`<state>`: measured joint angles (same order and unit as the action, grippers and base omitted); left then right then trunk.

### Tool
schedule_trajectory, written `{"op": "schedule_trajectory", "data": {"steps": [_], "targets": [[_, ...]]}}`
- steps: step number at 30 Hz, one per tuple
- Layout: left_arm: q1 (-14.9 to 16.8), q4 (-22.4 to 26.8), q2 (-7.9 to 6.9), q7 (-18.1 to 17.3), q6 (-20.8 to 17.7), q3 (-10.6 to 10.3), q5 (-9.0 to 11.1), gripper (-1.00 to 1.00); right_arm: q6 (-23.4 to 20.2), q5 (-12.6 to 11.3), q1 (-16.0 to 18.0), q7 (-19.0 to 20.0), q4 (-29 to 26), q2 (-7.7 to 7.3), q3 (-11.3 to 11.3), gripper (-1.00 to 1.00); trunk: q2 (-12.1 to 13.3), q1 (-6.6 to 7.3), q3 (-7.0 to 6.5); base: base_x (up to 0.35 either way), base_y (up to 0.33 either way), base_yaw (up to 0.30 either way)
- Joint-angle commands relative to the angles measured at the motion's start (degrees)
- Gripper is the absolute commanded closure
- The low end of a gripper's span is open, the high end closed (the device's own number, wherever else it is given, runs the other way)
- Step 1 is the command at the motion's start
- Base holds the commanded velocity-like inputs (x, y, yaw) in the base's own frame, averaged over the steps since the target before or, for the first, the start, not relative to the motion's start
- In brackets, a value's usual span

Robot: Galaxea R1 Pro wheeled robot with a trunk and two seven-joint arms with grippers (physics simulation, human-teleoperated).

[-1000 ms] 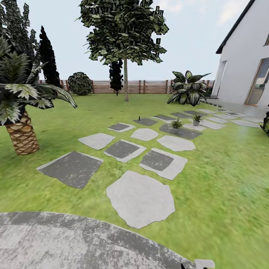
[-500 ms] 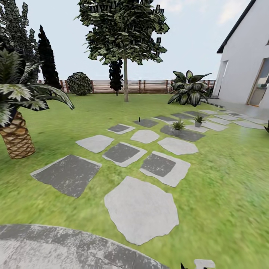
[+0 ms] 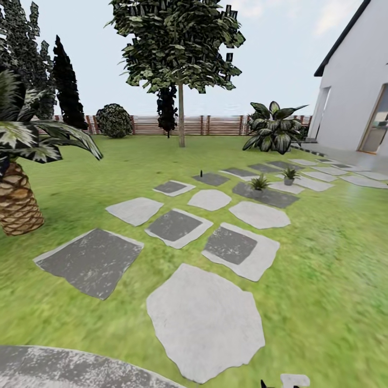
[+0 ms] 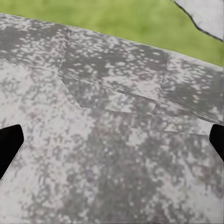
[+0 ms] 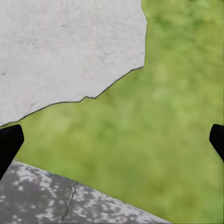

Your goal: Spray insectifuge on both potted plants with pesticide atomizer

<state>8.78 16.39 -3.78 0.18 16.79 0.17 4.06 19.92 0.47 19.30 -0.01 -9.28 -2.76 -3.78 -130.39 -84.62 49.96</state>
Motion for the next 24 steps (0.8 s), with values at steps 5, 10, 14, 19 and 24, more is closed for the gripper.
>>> {"op": "schedule_trajectory", "data": {"steps": [5,10,14,19,24], "targets": [[0.03,-0.04,0.0,0.0,0.17,-0.08,0.42,-1.0,0.21,0.06,0.04,0.1,0.05,0.03,-0.35,-1.0,-0.02,-0.02,0.06,0.307,0.0,0.0],[0.04,-0.04,0.0,0.0,0.17,-0.08,0.42,-1.0,0.21,0.06,0.04,0.1,0.05,0.03,-0.35,-1.0,-0.02,-0.02,0.06,0.307,0.0,0.0],[0.04,-0.04,0.0,0.0,0.17,-0.08,0.42,-1.0,0.21,0.06,0.04,0.1,0.05,0.04,-0.35,-1.0,-0.02,-0.02,0.06,0.307,0.0,0.0],[0.05,-0.04,0.0,0.0,0.17,-0.08,0.42,-1.0,0.21,0.06,0.04,0.1,0.05,0.04,-0.35,-1.0,-0.02,-0.02,0.06,0.307,0.0,0.0],[0.03,-0.04,0.0,0.0,0.17,-0.08,0.42,-1.0,0.21,0.06,0.04,0.1,0.05,0.04,-0.35,-1.0,-0.02,-0.02,0.06,0.307,0.0,0.0]]}}
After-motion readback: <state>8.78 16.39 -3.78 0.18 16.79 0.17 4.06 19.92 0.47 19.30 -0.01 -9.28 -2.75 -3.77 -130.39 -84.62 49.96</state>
